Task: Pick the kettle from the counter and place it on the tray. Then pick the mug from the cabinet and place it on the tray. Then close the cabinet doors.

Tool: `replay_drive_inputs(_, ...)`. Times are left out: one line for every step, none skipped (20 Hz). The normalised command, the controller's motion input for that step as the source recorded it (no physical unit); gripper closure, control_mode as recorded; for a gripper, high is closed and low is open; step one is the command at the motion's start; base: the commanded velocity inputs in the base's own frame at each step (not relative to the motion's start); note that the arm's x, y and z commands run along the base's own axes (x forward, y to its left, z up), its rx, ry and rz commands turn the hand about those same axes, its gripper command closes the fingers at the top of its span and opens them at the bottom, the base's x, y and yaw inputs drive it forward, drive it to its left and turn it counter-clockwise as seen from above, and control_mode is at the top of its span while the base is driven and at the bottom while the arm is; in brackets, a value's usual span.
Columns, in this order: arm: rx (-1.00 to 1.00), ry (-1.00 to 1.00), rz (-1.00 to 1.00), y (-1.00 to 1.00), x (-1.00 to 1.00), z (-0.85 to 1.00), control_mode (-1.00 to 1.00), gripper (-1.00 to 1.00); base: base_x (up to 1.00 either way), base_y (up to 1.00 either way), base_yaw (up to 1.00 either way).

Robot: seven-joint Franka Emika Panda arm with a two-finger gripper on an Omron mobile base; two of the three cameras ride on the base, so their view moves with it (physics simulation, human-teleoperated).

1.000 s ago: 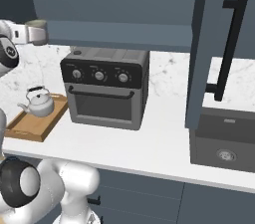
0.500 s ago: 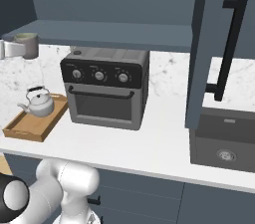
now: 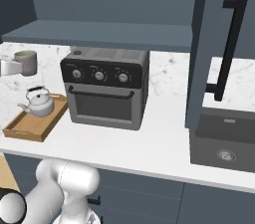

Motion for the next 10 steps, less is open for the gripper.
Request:
replay_drive_inputs(0.0, 0.0, -0.11, 0.27, 0.0, -0.58, -1.0, 1.0, 0.0, 0.0, 0.0)
replay_drive_inputs(0.0, 0.0, -0.12, 0.27, 0.0, -0.57, -1.0, 1.0, 0.0, 0.0, 0.0)
replay_drive_inputs(0.0, 0.0, -0.13, 0.26, 0.0, -0.54, -1.0, 1.0, 0.0, 0.0, 0.0)
replay_drive_inputs(0.01, 0.0, -0.14, 0.24, 0.0, -0.5, -1.0, 1.0, 0.0, 0.0, 0.0)
replay_drive_inputs(0.01, 0.0, -0.14, 0.23, 0.0, -0.48, -1.0, 1.0, 0.0, 0.0, 0.0)
replay_drive_inputs(0.01, 0.0, -0.14, 0.22, 0.0, -0.44, -1.0, 1.0, 0.0, 0.0, 0.0)
replay_drive_inputs(0.01, 0.0, -0.15, 0.21, 0.0, -0.42, -1.0, 1.0, 0.0, 0.0, 0.0)
replay_drive_inputs(0.02, 0.0, -0.15, 0.18, 0.0, -0.4, -1.0, 1.0, 0.0, 0.0, 0.0)
replay_drive_inputs(0.03, 0.0, -0.15, 0.16, 0.0, -0.38, -1.0, 1.0, 0.0, 0.0, 0.0)
replay_drive_inputs(0.03, 0.0, -0.15, 0.15, 0.0, -0.37, -1.0, 1.0, 0.0, 0.0, 0.0)
